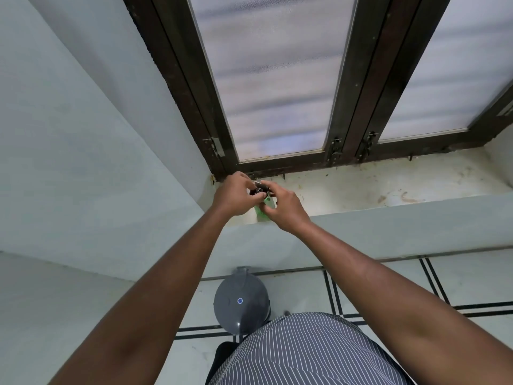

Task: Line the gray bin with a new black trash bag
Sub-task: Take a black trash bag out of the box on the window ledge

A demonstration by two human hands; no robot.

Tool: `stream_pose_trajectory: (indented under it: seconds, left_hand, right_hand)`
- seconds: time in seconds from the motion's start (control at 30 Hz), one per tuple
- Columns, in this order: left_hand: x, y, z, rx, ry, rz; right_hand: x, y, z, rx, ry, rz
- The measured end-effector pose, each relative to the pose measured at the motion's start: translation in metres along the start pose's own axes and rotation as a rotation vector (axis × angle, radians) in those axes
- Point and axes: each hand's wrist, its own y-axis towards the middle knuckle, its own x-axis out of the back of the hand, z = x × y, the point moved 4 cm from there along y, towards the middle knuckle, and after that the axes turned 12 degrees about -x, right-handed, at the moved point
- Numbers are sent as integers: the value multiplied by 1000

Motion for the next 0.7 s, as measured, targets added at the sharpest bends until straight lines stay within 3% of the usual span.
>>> stream_pose_trajectory:
  seconds: [0.17, 0.27, 0.37, 0.53, 0.63, 0.7]
  left_hand:
    - [-2, 11, -2, 80, 65, 18]
    - [3, 8, -5, 16, 113, -6]
    - [18, 0, -8, -85, 193, -112]
    - [73, -12, -8, -86, 50, -383]
    - [94, -13, -4, -40, -11, -442]
    - [96, -10, 3, -8, -75, -464]
  right_hand:
    - [-8, 3, -2, -3, -19, 15]
    - [-12, 6, -3, -10, -46, 10]
    - [-13, 13, -8, -71, -19, -7]
    - [-9, 30, -10, -97, -137, -77]
    - [-11, 41, 3, -77, -261, -20]
    - [-9, 44, 13, -120, -187, 65]
